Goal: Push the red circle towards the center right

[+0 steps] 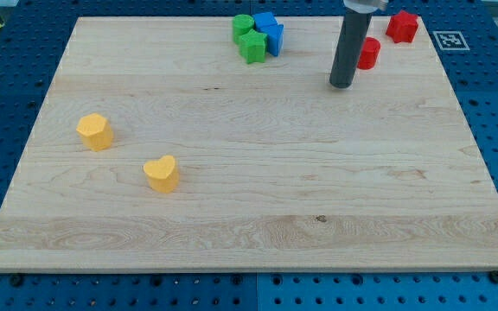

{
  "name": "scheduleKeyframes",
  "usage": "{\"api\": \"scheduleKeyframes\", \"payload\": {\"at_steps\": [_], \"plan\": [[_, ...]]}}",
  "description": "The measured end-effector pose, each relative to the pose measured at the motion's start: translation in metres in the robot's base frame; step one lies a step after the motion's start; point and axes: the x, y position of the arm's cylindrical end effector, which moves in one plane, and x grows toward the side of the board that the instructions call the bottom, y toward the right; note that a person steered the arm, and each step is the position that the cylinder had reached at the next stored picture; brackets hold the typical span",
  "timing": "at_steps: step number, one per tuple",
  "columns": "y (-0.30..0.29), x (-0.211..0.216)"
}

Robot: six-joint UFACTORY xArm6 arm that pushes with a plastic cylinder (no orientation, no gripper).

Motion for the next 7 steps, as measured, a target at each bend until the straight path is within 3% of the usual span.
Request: {"api": "scheduleKeyframes", "payload": {"at_steps": [4, 7], "plan": [[0.036, -0.079], [0.104, -0.034]]}}
